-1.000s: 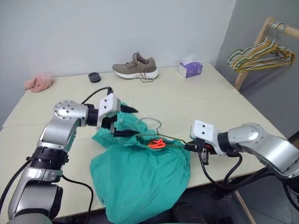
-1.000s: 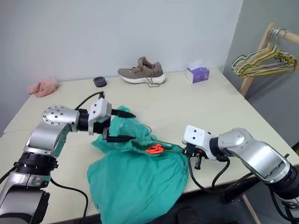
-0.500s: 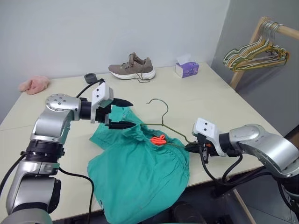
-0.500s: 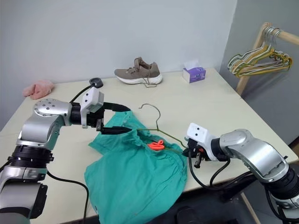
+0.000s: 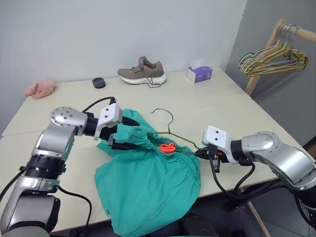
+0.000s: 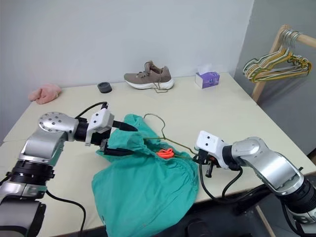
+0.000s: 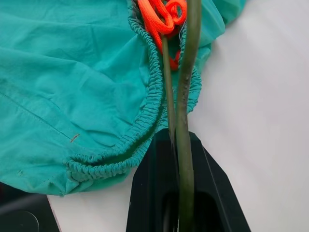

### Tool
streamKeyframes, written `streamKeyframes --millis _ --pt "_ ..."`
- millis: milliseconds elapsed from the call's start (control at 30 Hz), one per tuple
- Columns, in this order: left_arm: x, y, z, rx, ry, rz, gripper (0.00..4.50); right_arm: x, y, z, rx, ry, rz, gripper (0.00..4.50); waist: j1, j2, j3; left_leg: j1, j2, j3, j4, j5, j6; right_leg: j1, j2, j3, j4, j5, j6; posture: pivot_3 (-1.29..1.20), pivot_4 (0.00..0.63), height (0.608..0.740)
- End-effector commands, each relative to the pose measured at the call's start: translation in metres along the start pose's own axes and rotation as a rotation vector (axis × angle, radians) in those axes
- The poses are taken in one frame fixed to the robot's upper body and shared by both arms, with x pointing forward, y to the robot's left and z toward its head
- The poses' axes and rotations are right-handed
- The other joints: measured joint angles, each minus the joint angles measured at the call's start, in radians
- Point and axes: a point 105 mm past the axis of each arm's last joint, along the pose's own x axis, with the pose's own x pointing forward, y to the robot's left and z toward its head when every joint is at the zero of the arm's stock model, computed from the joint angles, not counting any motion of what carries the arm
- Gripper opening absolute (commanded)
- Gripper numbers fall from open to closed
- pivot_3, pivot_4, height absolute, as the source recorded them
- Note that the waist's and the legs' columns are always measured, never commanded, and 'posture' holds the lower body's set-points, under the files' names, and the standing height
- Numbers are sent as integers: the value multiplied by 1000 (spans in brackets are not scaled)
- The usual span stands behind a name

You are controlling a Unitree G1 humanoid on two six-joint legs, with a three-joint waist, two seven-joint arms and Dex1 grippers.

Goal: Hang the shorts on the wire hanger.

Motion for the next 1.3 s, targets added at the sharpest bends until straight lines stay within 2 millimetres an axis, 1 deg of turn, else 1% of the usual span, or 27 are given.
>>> streamKeyframes --millis 33,133,267,500,633,1000,1033,1200,1233,1300 --pt "-4 -1 4 41 17 -19 4482 -6 -3 16 -84 -40 -25 0 -9 0 0 0 0 1 0 0 0 0 0 1 0 0 0 -303 0 740" --pt "-3 -12 -3 26 39 -73 4482 -6 -4 21 -104 -55 -27 0 -18 1 -1 0 0 0 0 0 0 0 0 1 0 2 -4 -306 0 740" --pt "-2 -24 -7 14 62 -137 4482 -9 -5 27 -119 -73 -34 0 -23 1 -1 0 0 0 -1 0 0 0 0 0 1 3 -5 -310 0 740" --pt "1 -17 -15 11 93 -92 4482 -12 -3 37 -133 -113 -23 0 -23 1 -1 0 0 0 1 0 0 0 0 0 1 3 -5 -309 0 740" --pt "6 -18 -14 9 77 -86 3657 -13 0 40 -137 -128 -10 0 -23 1 -1 0 0 0 1 0 0 0 0 0 1 3 -5 -310 0 740" --pt "11 -22 -11 9 51 -96 120 -9 4 45 -163 -185 5 0 -23 1 -1 0 0 0 1 0 0 0 0 0 3 3 -5 -306 0 740" --pt "11 -23 -10 9 51 -98 31 -9 3 45 -158 -193 0 0 -23 1 -1 1 0 0 1 0 0 0 0 0 3 3 -5 -306 0 740" --pt "9 -25 -12 8 59 -103 31 -7 2 26 -223 -158 7 0 -23 0 -1 1 0 0 3 0 0 0 0 0 5 3 -5 -303 0 740" --pt "9 -25 -12 8 62 -103 31 -8 -1 22 -235 -150 -6 0 -23 0 -1 1 0 0 3 0 0 0 0 0 6 3 -5 -300 0 740" --pt "8 -26 -13 8 69 -105 0 -10 -10 14 -263 -127 -40 514 -23 0 -1 1 0 0 4 0 0 0 0 0 7 3 -4 -299 0 740"
